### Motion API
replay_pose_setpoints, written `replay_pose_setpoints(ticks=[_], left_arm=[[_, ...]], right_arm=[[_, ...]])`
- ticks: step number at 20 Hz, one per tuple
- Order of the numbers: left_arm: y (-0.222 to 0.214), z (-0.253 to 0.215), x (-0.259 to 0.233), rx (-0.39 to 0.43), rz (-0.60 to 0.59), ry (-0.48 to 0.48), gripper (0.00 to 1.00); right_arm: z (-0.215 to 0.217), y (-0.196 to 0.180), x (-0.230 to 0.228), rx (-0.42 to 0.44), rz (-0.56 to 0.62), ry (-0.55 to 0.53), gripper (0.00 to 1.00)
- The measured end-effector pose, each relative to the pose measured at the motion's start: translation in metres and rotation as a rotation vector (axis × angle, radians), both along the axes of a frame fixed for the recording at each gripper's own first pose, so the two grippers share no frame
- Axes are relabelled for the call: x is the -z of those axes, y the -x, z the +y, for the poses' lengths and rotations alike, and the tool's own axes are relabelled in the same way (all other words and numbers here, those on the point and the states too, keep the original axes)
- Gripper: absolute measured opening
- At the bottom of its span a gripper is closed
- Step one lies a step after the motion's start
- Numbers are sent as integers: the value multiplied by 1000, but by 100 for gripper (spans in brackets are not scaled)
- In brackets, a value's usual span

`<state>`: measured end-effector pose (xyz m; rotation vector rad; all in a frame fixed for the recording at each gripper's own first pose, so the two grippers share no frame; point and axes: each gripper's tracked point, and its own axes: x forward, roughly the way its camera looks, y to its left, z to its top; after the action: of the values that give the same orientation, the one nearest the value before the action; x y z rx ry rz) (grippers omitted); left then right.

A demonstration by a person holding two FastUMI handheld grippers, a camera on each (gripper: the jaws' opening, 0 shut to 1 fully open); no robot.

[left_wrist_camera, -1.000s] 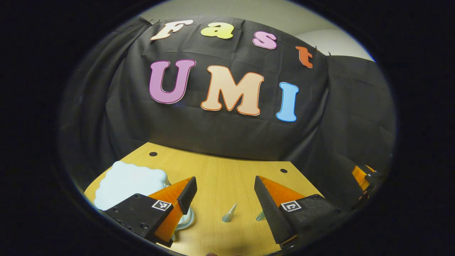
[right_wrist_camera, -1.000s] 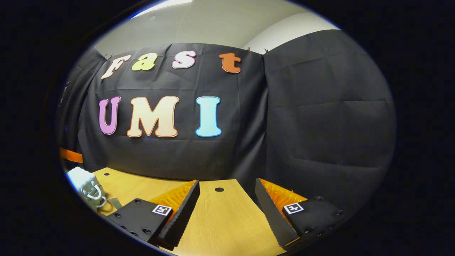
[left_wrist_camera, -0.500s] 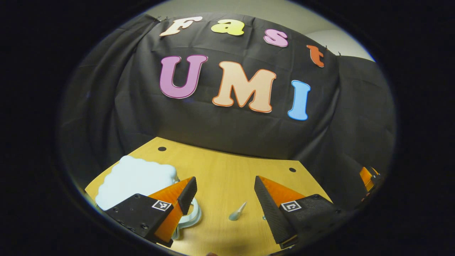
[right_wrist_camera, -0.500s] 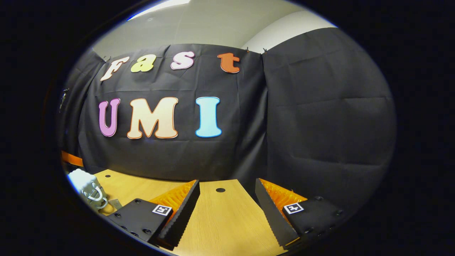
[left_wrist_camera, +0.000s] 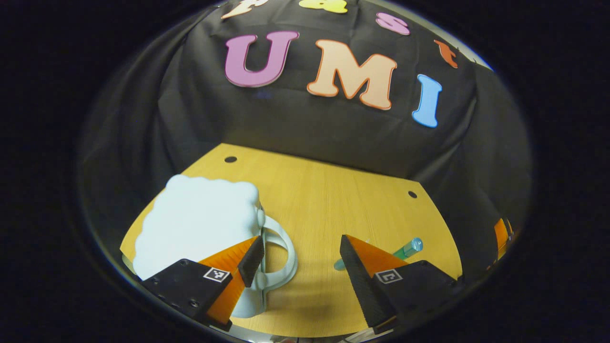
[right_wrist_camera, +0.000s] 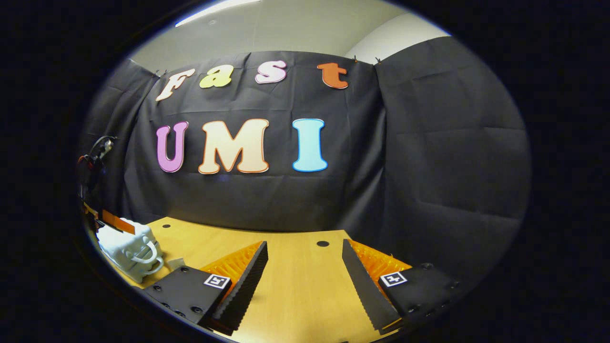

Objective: First open the suitcase, pack the skin care products into it, and then close the suitcase.

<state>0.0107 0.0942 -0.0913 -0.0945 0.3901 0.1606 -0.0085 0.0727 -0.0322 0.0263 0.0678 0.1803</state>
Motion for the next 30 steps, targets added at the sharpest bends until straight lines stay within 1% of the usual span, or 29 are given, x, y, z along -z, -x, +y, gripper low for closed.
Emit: replay_pose_setpoints(ticks=[2, 4, 7, 9, 12, 13, 15, 17, 18, 19, 21, 22, 23, 24, 25, 26, 27, 28, 29, 30], left_arm=[[-5, 5, 19, -2, 102, 8, 94], [-12, 14, 31, -16, 187, -19, 94], [-24, 20, 50, -21, 320, -26, 91], [-31, 25, 61, -25, 398, -27, 84], [-43, 31, 77, -42, 473, -18, 75], [-44, 32, 83, -51, 503, -11, 75], [-49, 34, 94, -66, 544, 17, 72], [-51, 37, 105, -87, 584, 45, 63], [-53, 36, 110, -89, 600, 58, 56], [-52, 36, 114, -89, 618, 64, 52], [-55, 37, 120, -85, 637, 64, 40], [-56, 38, 122, -86, 646, 64, 40], [-56, 39, 124, -89, 650, 64, 27], [-57, 39, 126, -91, 654, 69, 22], [-58, 37, 128, -91, 659, 79, 24], [-58, 37, 129, -91, 668, 77, 12], [-57, 38, 129, -83, 678, 73, 11], [-57, 37, 129, -78, 674, 79, 8], [-58, 35, 126, -64, 667, 91, 5], [-58, 33, 124, -54, 656, 102, 6]], right_arm=[[9, 3, 3, -20, 13, -12, 98], [18, 8, 2, -37, 18, -31, 98], [27, 14, 8, -53, 28, -41, 98], [30, 17, 16, -60, 55, -48, 98], [33, 20, 16, -61, 64, -61, 98], [32, 20, 14, -57, 59, -62, 98], [29, 22, 10, -49, 51, -64, 98], [26, 22, 10, -39, 51, -65, 98], [24, 23, 11, -34, 54, -66, 98], [22, 24, 11, -28, 58, -67, 98], [18, 26, 14, -18, 65, -67, 98], [16, 27, 15, -14, 69, -66, 98], [15, 28, 16, -10, 72, -65, 98], [15, 29, 17, -8, 74, -65, 98], [14, 29, 17, -6, 76, -66, 98], [13, 30, 17, -5, 78, -66, 98], [13, 30, 17, -5, 79, -66, 98], [14, 31, 17, -6, 77, -65, 96], [14, 30, 16, -7, 75, -62, 98], [14, 31, 16, -7, 74, -59, 98]])
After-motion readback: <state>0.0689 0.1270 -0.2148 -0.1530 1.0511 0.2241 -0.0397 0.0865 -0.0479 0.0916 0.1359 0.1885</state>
